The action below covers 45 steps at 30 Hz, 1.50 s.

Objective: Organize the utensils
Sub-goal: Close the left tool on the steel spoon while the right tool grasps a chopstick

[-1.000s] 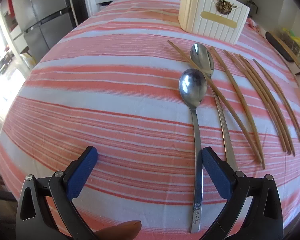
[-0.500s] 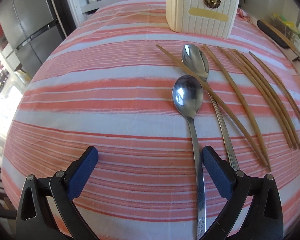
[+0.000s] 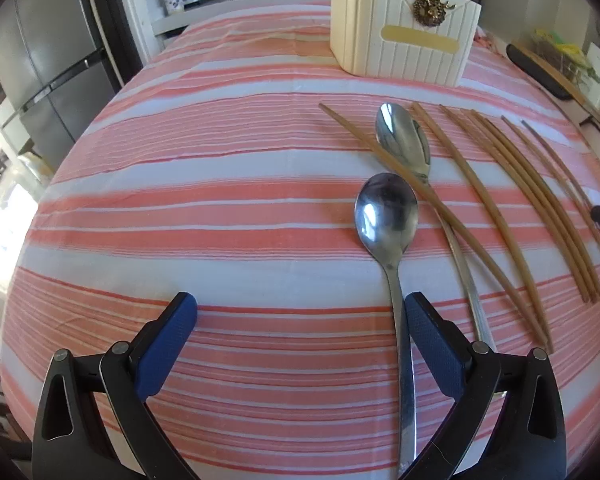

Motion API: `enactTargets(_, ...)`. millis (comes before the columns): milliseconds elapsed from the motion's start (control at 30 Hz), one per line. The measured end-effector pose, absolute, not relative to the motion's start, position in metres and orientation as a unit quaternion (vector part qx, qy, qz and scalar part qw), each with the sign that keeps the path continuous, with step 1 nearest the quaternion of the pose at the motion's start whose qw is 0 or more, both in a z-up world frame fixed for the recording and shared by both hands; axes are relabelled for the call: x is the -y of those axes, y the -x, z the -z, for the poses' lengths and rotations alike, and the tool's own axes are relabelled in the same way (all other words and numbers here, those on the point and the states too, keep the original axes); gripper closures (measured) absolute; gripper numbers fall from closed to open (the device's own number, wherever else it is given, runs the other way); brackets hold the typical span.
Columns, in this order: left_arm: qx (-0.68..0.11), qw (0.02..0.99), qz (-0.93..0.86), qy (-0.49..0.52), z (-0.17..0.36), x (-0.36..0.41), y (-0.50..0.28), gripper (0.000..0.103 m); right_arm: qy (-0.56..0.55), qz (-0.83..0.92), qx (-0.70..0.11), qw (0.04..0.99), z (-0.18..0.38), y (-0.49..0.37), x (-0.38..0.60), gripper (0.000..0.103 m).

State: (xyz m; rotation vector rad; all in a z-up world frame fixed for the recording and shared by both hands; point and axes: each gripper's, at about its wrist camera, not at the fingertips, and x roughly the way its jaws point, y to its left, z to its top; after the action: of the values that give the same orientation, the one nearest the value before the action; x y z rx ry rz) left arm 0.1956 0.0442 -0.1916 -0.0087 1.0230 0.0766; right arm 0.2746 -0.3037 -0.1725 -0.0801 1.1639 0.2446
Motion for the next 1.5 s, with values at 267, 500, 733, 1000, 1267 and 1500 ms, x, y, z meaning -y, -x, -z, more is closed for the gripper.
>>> enactTargets(267,-0.508,0.862,-0.006,-0.002,0.192,-0.063,-0.197,0.000,0.032,-0.085,-0.563,0.822,0.170,-0.240,0.321,0.092)
enactTargets(500,-0.520,0.854,0.006,-0.020,0.191,-0.045,-0.192,0.000,0.066,-0.122,-0.579,0.804,0.169,-0.252,0.319,0.084)
enactTargets(733,-0.520,0.854,0.002,-0.010,0.191,-0.033,-0.210,0.004,0.119,-0.159,-0.587,0.785,0.170,-0.307,0.298,0.084)
enactTargets(1000,-0.514,0.858,0.015,-0.010,0.185,-0.014,-0.236,0.039,0.100,-0.152,-0.583,0.792,0.170,-0.382,0.273,0.096)
enactTargets(1267,-0.483,0.874,0.049,0.005,0.158,-0.022,-0.234,0.067,-0.008,-0.170,-0.516,0.839,0.133,-0.395,0.279,0.096)
enactTargets(1500,-0.427,0.898,0.090,0.053,0.099,-0.043,-0.203,0.067,-0.020,-0.211,-0.422,0.881,0.053,-0.308,0.289,0.096)
